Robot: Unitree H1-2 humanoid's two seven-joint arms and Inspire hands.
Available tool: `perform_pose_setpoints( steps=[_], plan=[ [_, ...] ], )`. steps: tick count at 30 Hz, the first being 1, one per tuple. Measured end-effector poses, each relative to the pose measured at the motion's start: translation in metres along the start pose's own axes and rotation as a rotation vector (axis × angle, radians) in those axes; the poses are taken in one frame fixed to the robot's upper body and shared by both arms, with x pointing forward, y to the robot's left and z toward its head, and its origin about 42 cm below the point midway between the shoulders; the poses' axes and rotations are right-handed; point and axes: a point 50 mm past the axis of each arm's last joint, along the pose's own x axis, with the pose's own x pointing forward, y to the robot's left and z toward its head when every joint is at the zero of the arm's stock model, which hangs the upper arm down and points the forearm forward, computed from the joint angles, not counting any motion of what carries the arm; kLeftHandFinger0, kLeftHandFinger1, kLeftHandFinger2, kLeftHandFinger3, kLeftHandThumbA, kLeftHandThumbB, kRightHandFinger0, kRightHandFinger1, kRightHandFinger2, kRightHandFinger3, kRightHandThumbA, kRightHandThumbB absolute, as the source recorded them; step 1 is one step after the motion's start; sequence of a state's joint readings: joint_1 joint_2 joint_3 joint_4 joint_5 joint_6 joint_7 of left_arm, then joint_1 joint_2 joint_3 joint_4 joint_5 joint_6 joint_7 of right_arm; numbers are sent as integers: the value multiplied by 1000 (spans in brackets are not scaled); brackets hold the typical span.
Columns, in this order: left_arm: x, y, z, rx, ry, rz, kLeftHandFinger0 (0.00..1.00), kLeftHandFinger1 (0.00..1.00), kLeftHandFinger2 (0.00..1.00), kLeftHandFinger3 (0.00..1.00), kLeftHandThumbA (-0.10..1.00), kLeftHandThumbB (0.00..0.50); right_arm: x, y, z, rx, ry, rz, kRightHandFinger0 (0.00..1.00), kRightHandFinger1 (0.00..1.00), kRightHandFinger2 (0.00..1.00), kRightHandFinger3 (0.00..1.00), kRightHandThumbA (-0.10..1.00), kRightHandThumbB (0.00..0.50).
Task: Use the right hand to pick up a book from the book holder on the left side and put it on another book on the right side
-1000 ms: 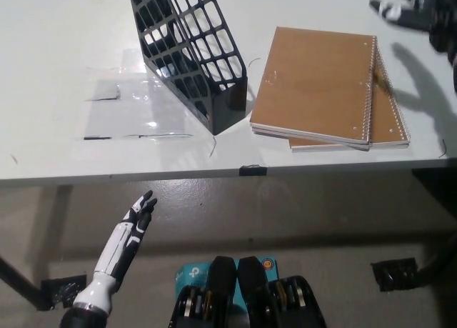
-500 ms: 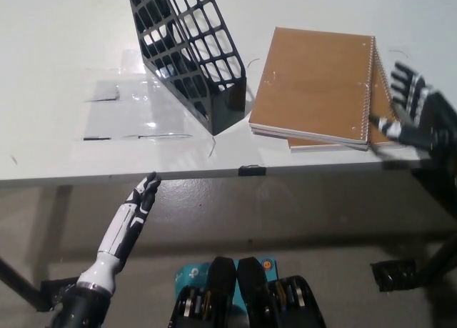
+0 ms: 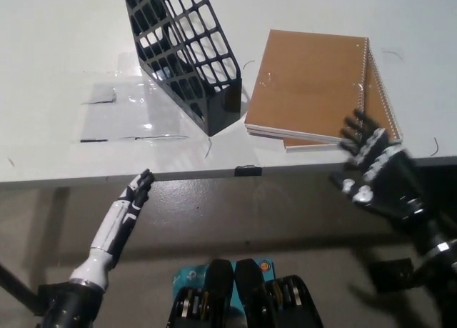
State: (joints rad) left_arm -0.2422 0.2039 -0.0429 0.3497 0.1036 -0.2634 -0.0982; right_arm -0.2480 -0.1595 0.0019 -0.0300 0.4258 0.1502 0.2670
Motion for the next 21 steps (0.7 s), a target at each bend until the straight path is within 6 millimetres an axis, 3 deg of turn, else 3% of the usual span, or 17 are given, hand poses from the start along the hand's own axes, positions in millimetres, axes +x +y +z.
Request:
perform_pose_setpoints(
  steps=[2,5,15,21],
  plan=[
    [0,4,3,4,-11,3,1000,1000,1000,1000,1000,152,-2,-6,-28,48,63,-44,1000,1000,1000,1000,609,150],
    [-3,4,3,1,-12,1,1000,1000,1000,1000,1000,140,-9,-18,-50,62,123,-82,1000,1000,1000,1000,616,172],
    [-18,-3,-2,-5,-2,-10,983,1000,1000,1000,1000,116,-34,-28,-70,68,162,-125,965,1000,1000,1000,603,190],
    [-39,-9,-14,-12,42,-19,964,1000,1000,1000,1000,163,-60,-28,-85,77,207,-150,943,1000,1000,1000,609,213]
  ],
)
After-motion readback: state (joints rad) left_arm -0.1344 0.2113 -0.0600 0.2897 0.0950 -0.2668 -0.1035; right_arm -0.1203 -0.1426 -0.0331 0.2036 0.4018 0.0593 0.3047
